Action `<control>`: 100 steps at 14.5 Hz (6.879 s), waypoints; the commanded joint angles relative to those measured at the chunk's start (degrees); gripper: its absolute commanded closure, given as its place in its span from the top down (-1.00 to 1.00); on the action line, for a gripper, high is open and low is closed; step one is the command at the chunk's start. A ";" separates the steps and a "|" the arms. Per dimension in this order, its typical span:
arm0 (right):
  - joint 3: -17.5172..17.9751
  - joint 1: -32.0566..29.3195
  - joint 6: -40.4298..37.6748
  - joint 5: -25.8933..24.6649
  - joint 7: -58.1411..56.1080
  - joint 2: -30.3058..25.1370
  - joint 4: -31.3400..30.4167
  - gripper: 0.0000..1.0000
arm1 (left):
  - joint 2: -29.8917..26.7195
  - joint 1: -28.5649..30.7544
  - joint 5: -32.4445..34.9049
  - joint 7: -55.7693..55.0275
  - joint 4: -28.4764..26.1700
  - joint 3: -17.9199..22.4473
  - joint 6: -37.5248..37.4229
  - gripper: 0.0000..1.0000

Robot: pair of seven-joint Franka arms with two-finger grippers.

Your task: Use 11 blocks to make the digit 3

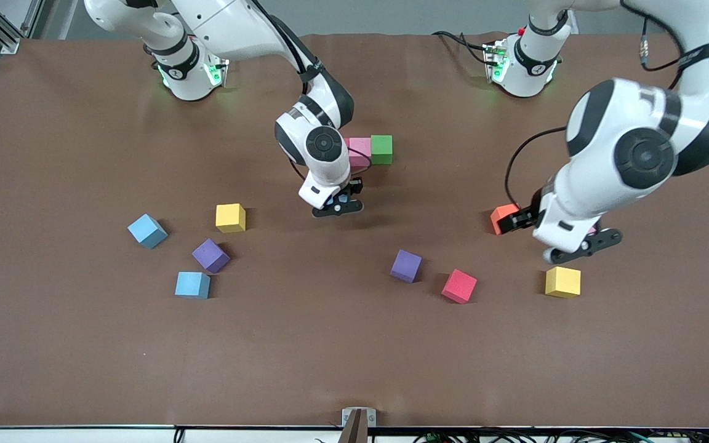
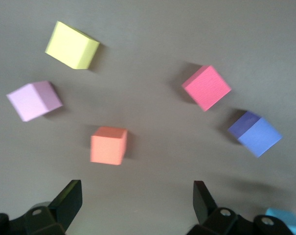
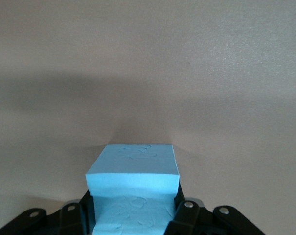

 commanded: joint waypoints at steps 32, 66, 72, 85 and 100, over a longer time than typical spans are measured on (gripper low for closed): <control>-0.66 -37.56 -13.40 -7.25 -27.05 8.17 20.01 1.00 | 26.16 -15.62 1.53 -62.72 6.04 0.47 28.94 -0.63; -0.22 -12.44 -13.14 -3.21 -9.93 10.46 23.79 -0.33 | 13.58 -28.01 6.01 -105.03 -19.89 -2.78 43.61 -0.65; -0.22 -7.86 -8.12 -3.12 -2.70 13.10 22.73 -0.33 | 13.76 -28.10 6.10 -105.03 -19.63 -2.78 45.37 -0.65; 4.09 -18.93 -10.58 -3.21 -6.91 13.01 23.53 -0.31 | 15.08 -28.19 6.36 -104.94 -18.57 -2.69 45.90 -0.65; 4.09 -18.58 -10.58 -3.21 -6.57 13.10 23.44 -0.31 | 9.29 -27.92 7.77 -104.68 -18.66 -2.87 37.57 1.00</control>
